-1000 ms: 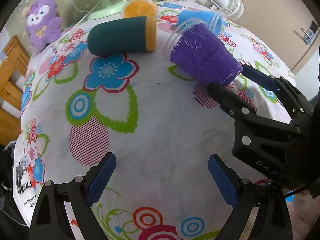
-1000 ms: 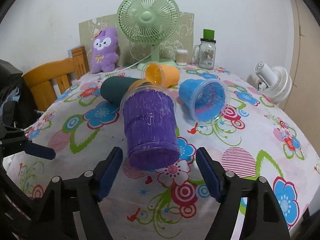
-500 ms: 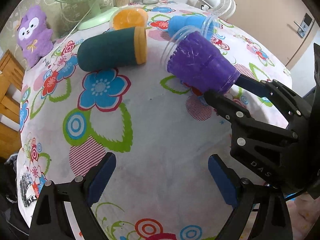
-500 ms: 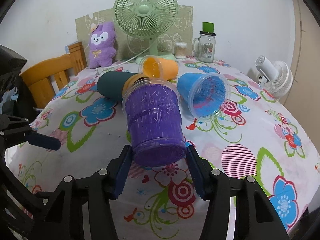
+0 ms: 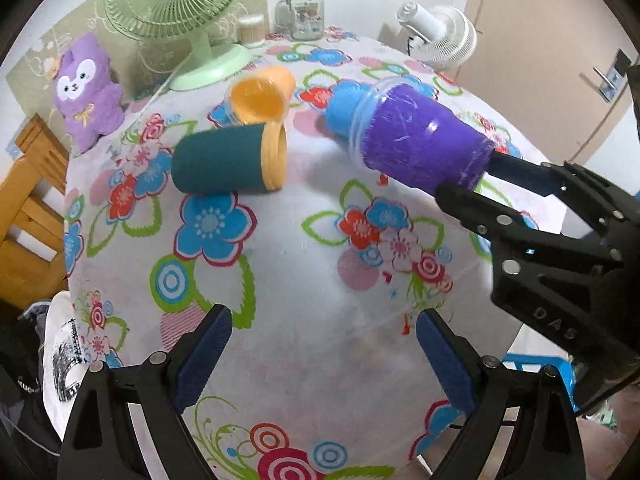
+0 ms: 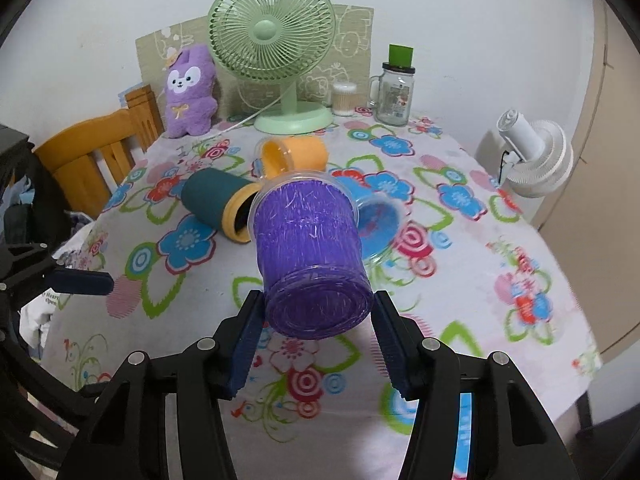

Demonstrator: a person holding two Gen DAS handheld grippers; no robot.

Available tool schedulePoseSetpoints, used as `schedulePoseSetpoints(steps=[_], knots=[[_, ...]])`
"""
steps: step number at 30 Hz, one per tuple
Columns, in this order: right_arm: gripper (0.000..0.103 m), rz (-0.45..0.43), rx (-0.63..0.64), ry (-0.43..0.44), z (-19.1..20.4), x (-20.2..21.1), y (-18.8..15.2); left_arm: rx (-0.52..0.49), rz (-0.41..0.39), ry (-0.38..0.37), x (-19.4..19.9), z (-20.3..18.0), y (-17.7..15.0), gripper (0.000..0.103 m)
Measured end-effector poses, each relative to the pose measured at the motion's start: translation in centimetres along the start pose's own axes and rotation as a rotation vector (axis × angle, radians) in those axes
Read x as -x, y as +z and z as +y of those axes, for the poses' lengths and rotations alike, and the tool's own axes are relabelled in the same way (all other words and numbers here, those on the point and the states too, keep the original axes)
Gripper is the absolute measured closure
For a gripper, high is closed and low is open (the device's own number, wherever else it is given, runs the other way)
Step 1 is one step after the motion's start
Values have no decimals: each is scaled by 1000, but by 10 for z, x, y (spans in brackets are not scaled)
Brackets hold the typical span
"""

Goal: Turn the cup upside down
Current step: 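Lift and turn the purple cup over with the right tool, rim down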

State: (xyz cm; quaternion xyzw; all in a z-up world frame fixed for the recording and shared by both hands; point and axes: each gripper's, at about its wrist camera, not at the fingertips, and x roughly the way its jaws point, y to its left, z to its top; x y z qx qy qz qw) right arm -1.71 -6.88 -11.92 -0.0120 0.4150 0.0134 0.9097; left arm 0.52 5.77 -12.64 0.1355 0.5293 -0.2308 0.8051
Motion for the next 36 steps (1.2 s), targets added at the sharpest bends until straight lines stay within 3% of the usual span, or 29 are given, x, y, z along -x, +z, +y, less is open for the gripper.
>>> schedulePoseSetpoints(steps=[9, 17, 28, 36], knots=[[45, 179, 156, 24, -18, 0, 32, 145, -18, 95, 6, -6, 15, 8], [45, 393, 265, 114, -32, -23, 48, 330, -4, 184, -1, -10, 19, 8], [45, 573, 443, 159, -32, -43, 50, 489, 11, 182, -11, -18, 16, 8], [45, 675, 578, 159, -17, -54, 43, 514, 31, 194, -20, -24, 11, 9]])
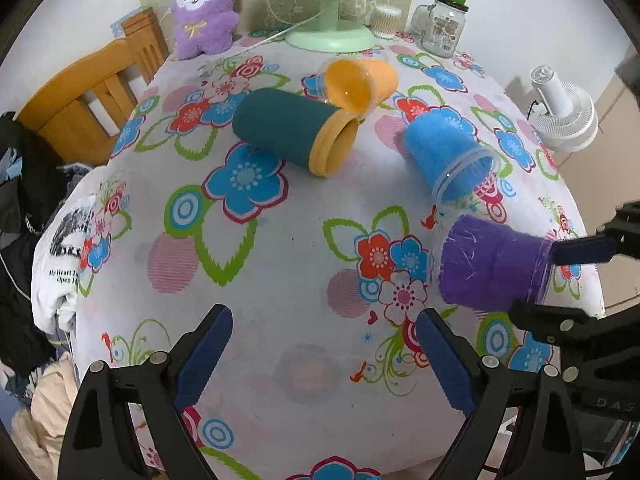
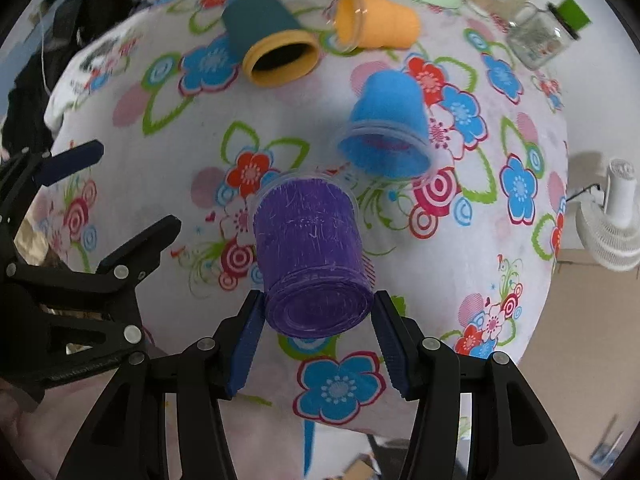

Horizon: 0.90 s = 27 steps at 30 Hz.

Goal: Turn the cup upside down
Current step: 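Lift and turn the purple cup over with the right tool, rim down, then set the inverted purple cup on the table, open and withdraw the right tool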

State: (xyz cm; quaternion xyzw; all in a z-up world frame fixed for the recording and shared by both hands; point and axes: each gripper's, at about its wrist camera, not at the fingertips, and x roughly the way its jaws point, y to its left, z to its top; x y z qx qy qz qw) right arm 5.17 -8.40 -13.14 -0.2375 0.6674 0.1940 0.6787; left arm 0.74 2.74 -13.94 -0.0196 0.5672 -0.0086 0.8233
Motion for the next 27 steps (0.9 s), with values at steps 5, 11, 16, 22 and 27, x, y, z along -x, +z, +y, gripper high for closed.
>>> schedulePoseSetpoints(steps=[5, 11, 16, 22, 27], knots=[[45, 68, 53, -11, 9, -1, 11, 31, 10, -8, -4, 6, -3, 9], [44, 68, 142, -47, 23, 2, 27, 46, 9, -4, -6, 17, -2, 9], [36, 35, 153, -74, 28, 6, 30, 51, 14, -12, -4, 28, 0, 9], [34, -51, 36, -28, 20, 22, 24, 19, -10, -34, 12, 34, 10, 9], [33, -210, -152, -6, 9, 47, 6, -40, -44, -65, 32, 34, 22, 8]])
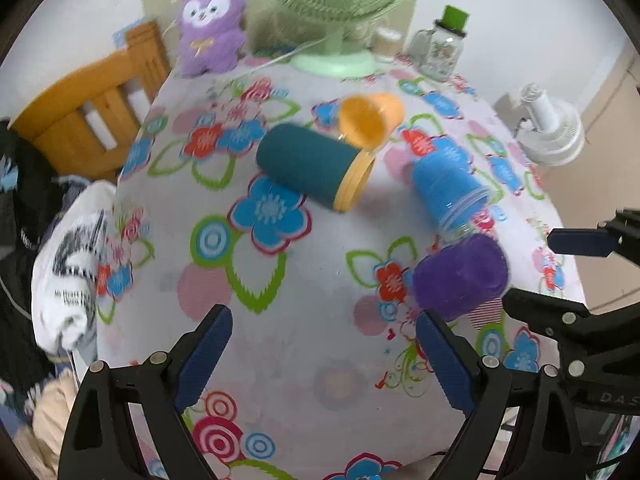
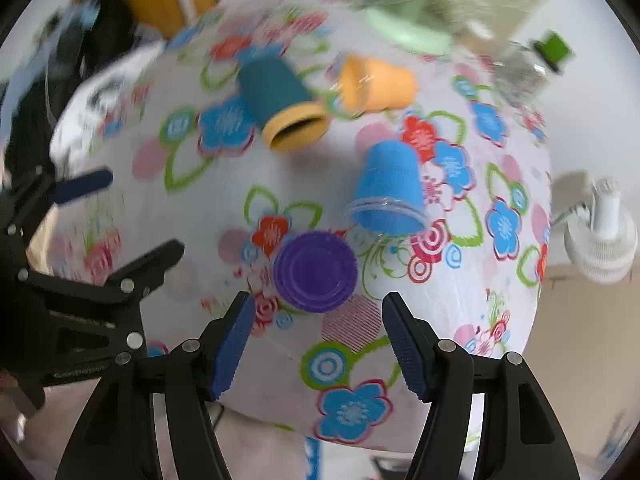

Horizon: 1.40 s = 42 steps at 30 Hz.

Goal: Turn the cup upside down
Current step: 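Set the inverted purple cup on the table, open and withdraw the right tool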

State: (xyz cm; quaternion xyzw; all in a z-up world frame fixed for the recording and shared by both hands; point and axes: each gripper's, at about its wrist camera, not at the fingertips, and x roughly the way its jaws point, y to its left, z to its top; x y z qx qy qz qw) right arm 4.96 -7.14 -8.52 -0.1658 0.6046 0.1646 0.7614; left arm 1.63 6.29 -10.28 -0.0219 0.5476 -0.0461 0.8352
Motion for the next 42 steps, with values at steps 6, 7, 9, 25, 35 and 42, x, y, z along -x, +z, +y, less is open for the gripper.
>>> schedulePoseSetpoints(steps=[6, 7, 9, 25, 35, 42], knots=[[26, -115, -206, -21, -12, 18, -21, -114, -26, 15, 19, -11, 6, 8], [25, -127, -235, -25, -14, 20, -25, -120, -19, 11, 22, -12, 5, 8], [25, -153, -268, -22, -17, 26, -32, -116, -21, 8, 29, -16, 6, 8], [7, -358, -336, -34, -41, 73, -71, 64, -146, 66, 81, -38, -1, 6], [7, -395, -341, -56, -52, 82, -86, 130, -170, 68, 88, -52, -15, 3], [7, -372, -338, -41, -54, 77, -89, 147, -182, 84, 90, -56, -19, 0]])
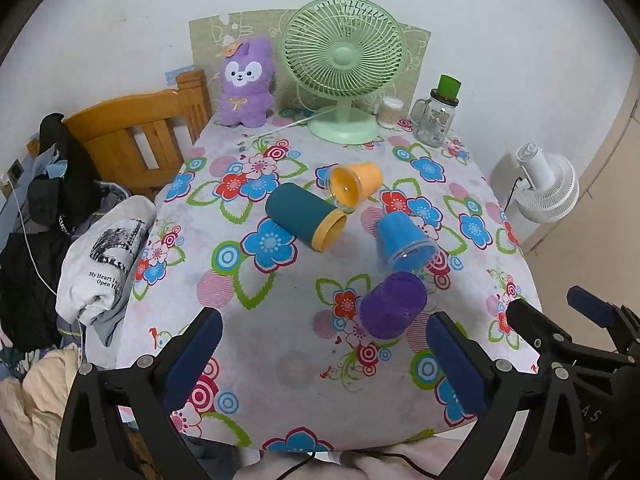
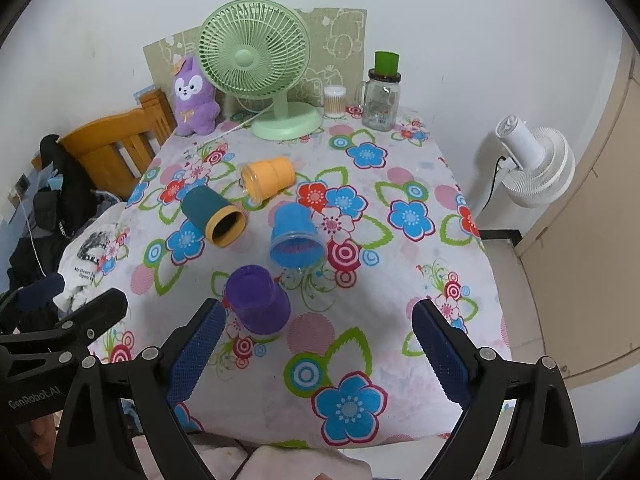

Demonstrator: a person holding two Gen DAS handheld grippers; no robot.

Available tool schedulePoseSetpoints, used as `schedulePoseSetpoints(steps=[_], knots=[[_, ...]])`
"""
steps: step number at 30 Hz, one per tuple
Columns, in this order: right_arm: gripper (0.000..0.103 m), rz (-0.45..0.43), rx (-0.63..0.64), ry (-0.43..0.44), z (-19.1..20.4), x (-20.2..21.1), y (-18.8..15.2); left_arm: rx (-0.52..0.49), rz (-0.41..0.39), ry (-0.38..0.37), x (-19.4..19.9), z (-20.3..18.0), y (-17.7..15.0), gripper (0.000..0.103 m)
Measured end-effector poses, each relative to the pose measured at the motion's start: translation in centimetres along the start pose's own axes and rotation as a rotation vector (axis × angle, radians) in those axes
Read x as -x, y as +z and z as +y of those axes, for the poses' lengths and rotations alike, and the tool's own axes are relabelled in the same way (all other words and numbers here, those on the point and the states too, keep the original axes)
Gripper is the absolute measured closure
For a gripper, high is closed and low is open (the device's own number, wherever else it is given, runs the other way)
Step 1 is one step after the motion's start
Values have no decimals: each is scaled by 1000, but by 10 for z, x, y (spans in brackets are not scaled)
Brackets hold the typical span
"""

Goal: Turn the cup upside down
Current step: 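Set the inverted purple cup on the table, open and withdraw the right tool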

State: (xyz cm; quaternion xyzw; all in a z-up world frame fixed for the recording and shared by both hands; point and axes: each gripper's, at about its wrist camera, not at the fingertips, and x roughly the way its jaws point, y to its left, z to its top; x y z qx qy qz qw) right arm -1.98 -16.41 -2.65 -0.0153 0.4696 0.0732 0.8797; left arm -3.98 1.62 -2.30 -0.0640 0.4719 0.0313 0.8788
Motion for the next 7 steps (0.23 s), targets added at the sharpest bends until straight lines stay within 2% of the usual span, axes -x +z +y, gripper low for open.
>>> schedulePoseSetpoints(steps=[7], knots=[[7, -8, 11, -3, 1, 2, 1, 1, -10, 11, 2, -1, 0, 0]])
